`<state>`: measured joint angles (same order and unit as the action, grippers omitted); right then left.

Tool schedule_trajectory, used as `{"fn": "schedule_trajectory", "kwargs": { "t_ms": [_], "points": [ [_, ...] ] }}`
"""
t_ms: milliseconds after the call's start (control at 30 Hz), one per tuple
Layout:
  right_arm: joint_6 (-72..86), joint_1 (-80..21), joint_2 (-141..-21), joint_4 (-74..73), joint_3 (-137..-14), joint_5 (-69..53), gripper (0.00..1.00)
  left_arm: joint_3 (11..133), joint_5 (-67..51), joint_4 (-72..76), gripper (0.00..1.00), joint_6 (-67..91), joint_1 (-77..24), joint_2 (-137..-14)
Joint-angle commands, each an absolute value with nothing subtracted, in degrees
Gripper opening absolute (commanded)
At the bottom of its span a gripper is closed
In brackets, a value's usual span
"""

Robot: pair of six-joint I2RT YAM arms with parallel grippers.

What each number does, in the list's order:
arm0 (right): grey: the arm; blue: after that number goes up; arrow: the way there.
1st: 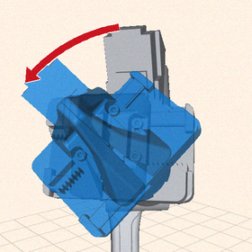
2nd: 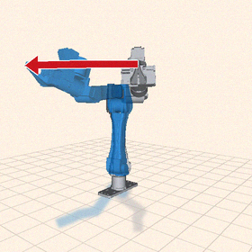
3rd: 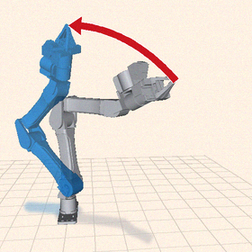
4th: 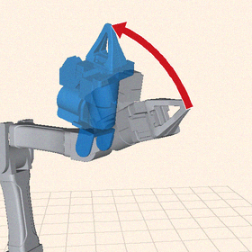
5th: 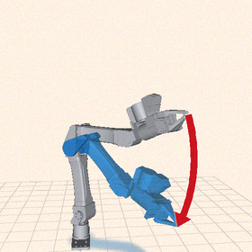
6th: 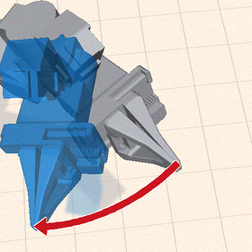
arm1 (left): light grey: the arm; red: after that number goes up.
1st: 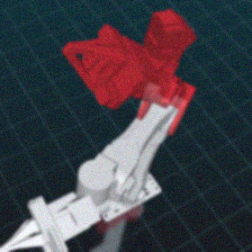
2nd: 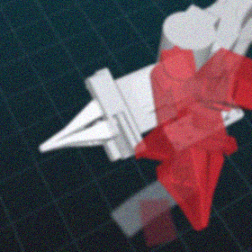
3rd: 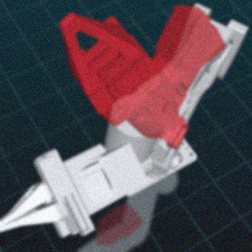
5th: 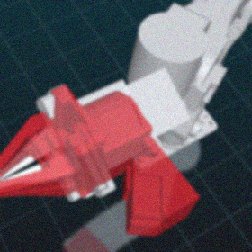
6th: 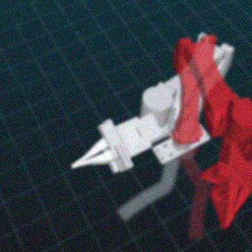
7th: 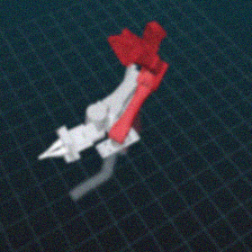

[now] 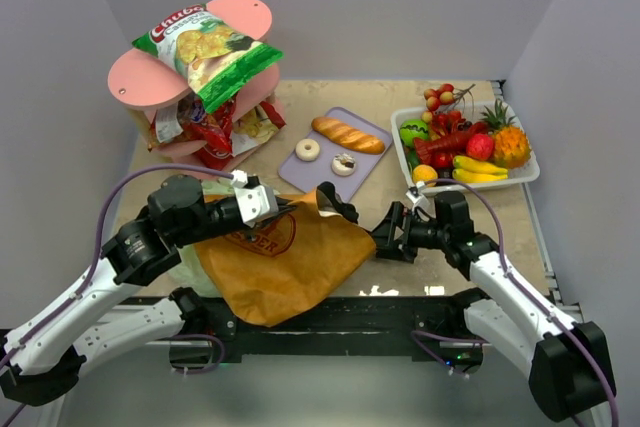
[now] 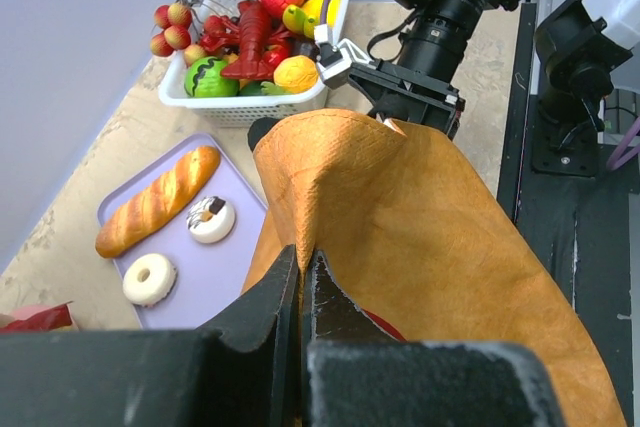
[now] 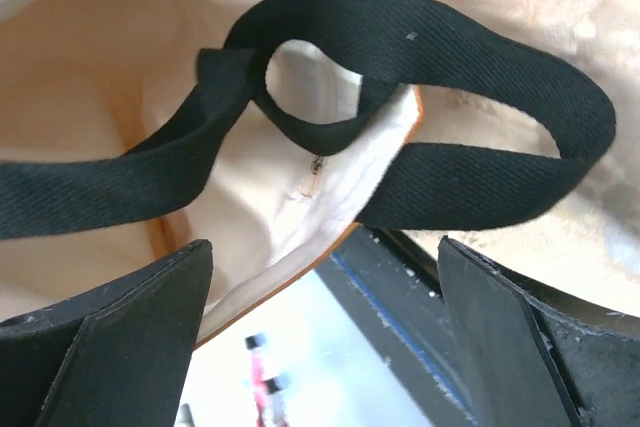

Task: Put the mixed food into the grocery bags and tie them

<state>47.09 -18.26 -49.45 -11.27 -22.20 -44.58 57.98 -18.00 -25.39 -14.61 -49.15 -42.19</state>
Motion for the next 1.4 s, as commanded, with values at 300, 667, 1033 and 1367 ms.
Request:
{"fn": "schedule_trajectory", "kwargs": {
  "t_ms": [300,667,1033,1367],
  "points": [
    [73.36,-18.19,-44.13,7.10,-16.09,-47.72,0.96,55.37,-19.60,-13.45,0.00,-14.77,-48.78,-41.75],
    [83.14,-18.19,-37.62,16.95,-13.89,-48.51,0.58,49.93,-20.65,-4.58,0.00,-11.70,-48.78,-40.17],
    [72.18,-18.11,-34.01,5.64,-22.31,-45.36,0.00,48.07,-17.58,-5.01,0.00,-10.02,-48.78,-38.50],
    [38.16,-18.19,-39.99,-17.84,-47.97,-37.35,0.00,51.50,-17.76,-9.49,0.99,-1.69,-48.78,-37.09]
  ]
}}
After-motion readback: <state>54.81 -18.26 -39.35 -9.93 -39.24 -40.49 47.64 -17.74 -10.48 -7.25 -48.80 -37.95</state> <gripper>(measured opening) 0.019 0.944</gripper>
